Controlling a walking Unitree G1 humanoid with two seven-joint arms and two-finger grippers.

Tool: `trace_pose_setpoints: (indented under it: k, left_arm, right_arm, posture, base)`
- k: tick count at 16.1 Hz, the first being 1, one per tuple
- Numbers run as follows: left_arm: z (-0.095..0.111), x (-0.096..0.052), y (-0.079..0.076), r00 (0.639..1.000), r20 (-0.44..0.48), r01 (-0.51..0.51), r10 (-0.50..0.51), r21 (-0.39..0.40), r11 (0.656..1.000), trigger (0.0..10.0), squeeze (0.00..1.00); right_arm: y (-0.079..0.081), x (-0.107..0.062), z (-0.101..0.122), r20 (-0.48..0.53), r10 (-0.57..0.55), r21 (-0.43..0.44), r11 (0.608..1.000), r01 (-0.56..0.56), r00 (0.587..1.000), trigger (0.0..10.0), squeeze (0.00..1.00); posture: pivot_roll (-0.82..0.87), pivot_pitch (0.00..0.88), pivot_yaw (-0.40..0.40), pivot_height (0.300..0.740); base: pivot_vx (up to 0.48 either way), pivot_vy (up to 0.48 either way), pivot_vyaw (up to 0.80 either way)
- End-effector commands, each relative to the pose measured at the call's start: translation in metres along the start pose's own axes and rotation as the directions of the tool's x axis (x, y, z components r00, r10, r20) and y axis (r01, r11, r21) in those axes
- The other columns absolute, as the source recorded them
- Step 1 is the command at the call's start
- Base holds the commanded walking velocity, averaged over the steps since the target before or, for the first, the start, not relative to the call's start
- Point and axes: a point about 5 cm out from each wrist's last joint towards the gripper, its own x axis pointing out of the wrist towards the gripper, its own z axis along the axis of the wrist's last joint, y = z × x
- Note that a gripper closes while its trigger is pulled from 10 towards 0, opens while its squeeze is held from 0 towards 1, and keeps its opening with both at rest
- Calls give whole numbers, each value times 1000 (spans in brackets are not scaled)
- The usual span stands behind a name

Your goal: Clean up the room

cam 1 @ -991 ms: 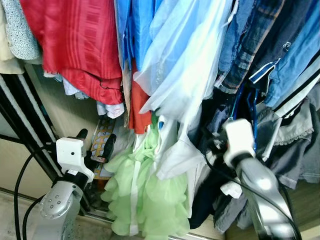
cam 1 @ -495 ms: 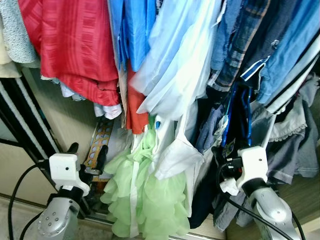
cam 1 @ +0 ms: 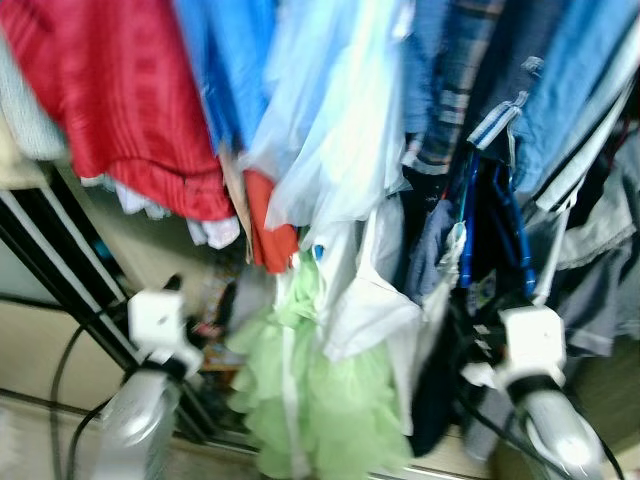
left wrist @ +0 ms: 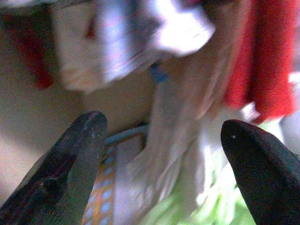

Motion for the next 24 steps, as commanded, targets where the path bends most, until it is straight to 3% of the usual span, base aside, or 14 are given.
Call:
trace_pose_setpoints:
  k: [1, 3, 5, 8, 10, 13, 15, 17, 19, 21, 23, 24]
  left_arm:
    - [-7, 3, -7, 999, -25, 41, -41, -5, 999, 10000, 0]
    - [-4, 19, -21, 995, 8, 99, -99, -19, 995, 10000, 0]
    - [-7, 17, -23, 996, 6, 90, -89, -25, 996, 10000, 0]
    - [-15, 1, -19, 1000, -23, 14, -15, -54, 998, 10000, 0]
    - [-20, -10, -23, 999, -44, 9, -12, -62, 998, 10000, 0]
    - [-32, -22, -24, 994, -101, 27, -32, -54, 998, 10000, 0]
    - [-28, -15, -23, 993, -96, 65, -69, -44, 997, 10000, 0]
    - [-20, 0, -17, 995, -61, 73, -74, -31, 997, 10000, 0]
    - [-21, 3, -15, 996, -59, 61, -63, -32, 998, 10000, 0]
    - [-12, 16, -5, 1000, -17, -12, 12, -16, 1000, 10000, 0]
    - [-11, 18, 1, 998, -12, -61, 61, -23, 998, 10000, 0]
    - [-4, 19, 4, 994, 13, -110, 111, -31, 993, 10000, 0]
  right_arm:
    - [-7, -1, 10, 39, -43, -16, 999, 44, 998, 10000, 0]
    - [-11, 4, 22, 66, -32, -51, 998, 35, 997, 10000, 0]
    - [-7, 12, 21, 75, 2, -61, 998, 2, 997, 10000, 0]
    - [6, 25, 29, 100, 60, -18, 998, -58, 993, 10000, 0]
    - [16, 21, 34, 133, 117, -53, 992, -111, 984, 10000, 0]
    - [18, 6, 22, 89, 64, -43, 997, -61, 994, 10000, 0]
    - [9, -1, 22, 82, -26, -29, 999, 29, 996, 10000, 0]
    - [9, 1, 21, 88, -24, -46, 999, 28, 996, 10000, 0]
    - [10, 3, 20, 89, -9, -66, 998, 15, 996, 10000, 0]
    - [32, 31, 37, 160, 113, -72, 992, -103, 981, 10000, 0]
    - [32, 39, 41, 183, 126, -82, 990, -112, 975, 10000, 0]
    - [25, 45, 37, 170, 114, -86, 991, -100, 979, 10000, 0]
  posture:
    - [-273, 0, 86, 740]
    - [-304, 0, 59, 740]
    - [-279, 0, 58, 740]
    - [-252, 0, 44, 740]
    - [-241, 0, 55, 740]
    - [-255, 0, 135, 740]
    - [-283, 0, 165, 740]
    - [-286, 0, 152, 740]
    - [-269, 0, 129, 740]
    - [-237, 0, 97, 740]
    - [-211, 0, 96, 740]
    - [-157, 0, 73, 740]
  base:
    - [0, 0, 0]
    - [0, 0, 0]
    - [0, 0, 0]
    - [0, 0, 0]
    - [0, 0, 0]
    - [0, 0, 0]
    - [0, 0, 0]
    - [0, 0, 0]
    - [0, 0, 0]
    - [0, 0, 0]
    - [0, 0, 0]
    - [0, 0, 0]
